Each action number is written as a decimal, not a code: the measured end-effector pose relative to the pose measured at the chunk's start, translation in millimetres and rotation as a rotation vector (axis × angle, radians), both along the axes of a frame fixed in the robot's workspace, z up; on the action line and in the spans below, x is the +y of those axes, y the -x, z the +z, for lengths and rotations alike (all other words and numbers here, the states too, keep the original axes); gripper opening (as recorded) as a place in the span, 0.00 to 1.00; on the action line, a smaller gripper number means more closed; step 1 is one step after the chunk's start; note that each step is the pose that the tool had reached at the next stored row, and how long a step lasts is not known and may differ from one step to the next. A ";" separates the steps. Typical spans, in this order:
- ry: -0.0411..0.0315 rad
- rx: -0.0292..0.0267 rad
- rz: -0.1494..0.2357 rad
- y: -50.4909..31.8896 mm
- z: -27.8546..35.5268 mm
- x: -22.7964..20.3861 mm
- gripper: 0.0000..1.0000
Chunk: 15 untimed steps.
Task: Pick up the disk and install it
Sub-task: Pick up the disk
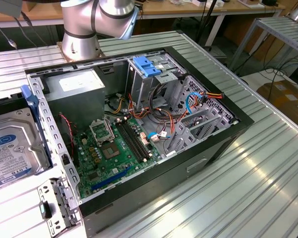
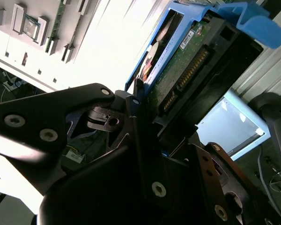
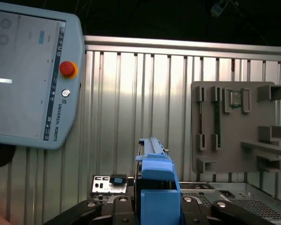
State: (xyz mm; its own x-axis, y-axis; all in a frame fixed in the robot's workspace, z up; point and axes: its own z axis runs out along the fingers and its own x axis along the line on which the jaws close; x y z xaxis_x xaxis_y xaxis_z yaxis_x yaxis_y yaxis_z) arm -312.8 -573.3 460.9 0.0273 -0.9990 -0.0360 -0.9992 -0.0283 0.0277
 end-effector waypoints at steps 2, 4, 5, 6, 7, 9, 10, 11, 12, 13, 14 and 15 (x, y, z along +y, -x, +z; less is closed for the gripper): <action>-0.0001 0.0000 0.000 -0.1 -0.1 -1.1 0.36; 0.0001 0.0000 0.000 -0.4 0.0 -1.7 0.36; 0.0000 0.0001 0.000 -0.6 0.0 -2.0 0.36; -0.0001 0.0000 0.000 -0.8 0.0 -2.2 0.36; -0.0001 -0.0001 0.000 -1.0 -0.1 -2.4 0.36; 0.0000 -0.0001 0.000 -1.7 -0.1 -2.7 0.36; -0.0001 -0.0002 0.000 -2.1 -0.1 -2.8 0.36; -0.0001 -0.0001 0.000 -2.4 -0.1 -2.8 0.36; -0.0001 0.0000 0.000 -2.9 0.0 -2.8 0.36; -0.0001 0.0000 0.000 -3.4 -0.1 -2.9 0.36; -0.0001 -0.0001 0.000 -3.7 -0.1 -2.9 0.36; 0.0000 -0.0001 0.000 -4.3 -0.1 -3.0 0.36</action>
State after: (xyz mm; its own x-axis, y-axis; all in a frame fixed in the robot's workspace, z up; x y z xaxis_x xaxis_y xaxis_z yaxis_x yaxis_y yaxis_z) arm -308.5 -576.3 460.9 0.0272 -0.9990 -0.0360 -0.9992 -0.0282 0.0276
